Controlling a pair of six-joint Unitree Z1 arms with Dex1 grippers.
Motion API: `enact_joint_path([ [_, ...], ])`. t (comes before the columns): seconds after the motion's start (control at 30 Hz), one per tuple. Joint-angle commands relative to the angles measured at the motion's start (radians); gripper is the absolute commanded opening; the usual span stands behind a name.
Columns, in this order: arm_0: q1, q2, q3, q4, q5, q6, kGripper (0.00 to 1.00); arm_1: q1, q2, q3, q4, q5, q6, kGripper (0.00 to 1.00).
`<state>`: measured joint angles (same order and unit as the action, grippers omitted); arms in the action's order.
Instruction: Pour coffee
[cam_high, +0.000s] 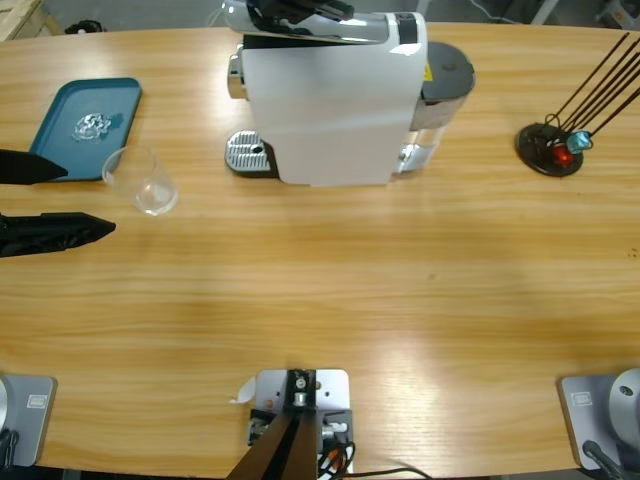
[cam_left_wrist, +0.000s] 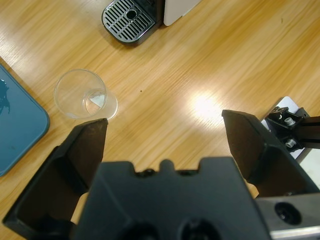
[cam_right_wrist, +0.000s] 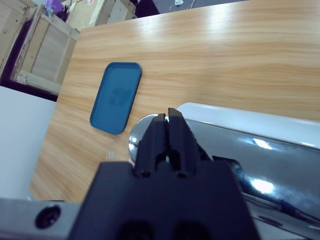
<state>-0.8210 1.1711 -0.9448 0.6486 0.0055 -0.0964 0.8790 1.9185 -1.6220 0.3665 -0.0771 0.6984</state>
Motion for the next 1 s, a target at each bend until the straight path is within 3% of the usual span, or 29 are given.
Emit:
enact_joint_path([
  [0.03, 0.007, 0.005, 0.044, -0.003, 0.013, -0.008, 0.996, 0.029, 0.213, 0.154, 0.029, 0.019, -0.009, 0.0],
  [0.47, 0.011, 0.014, 0.047, -0.019, 0.013, -0.006, 0.996, 0.038, 0.21, 0.182, 0.017, 0.016, -0.043, 0.0],
  [0.6, 0.016, 0.018, 0.048, -0.031, 0.023, -0.009, 0.996, 0.043, 0.08, 0.177, -0.039, -0.012, -0.266, 0.0],
  [0.63, 0.017, 0.017, 0.047, -0.035, 0.03, -0.012, 0.993, 0.052, 0.036, 0.155, -0.04, -0.01, -0.311, 0.371],
  [0.67, 0.02, 0.016, 0.049, -0.039, 0.037, -0.017, 0.99, 0.058, -0.001, 0.137, -0.04, -0.004, -0.344, 0.858],
  [0.7, 0.021, 0.016, 0.049, -0.042, 0.049, -0.021, 0.987, 0.06, -0.037, 0.118, -0.04, 0.014, -0.37, 0.98],
  [0.83, 0.022, 0.016, 0.064, -0.062, 0.12, -0.056, 0.987, 0.062, -0.146, 0.027, -0.034, 0.102, -0.484, 1.0],
  [1.0, 0.022, 0.015, 0.13, -0.089, 0.203, -0.136, 0.987, 0.098, -0.293, -0.025, 0.025, 0.124, -0.611, 1.0],
])
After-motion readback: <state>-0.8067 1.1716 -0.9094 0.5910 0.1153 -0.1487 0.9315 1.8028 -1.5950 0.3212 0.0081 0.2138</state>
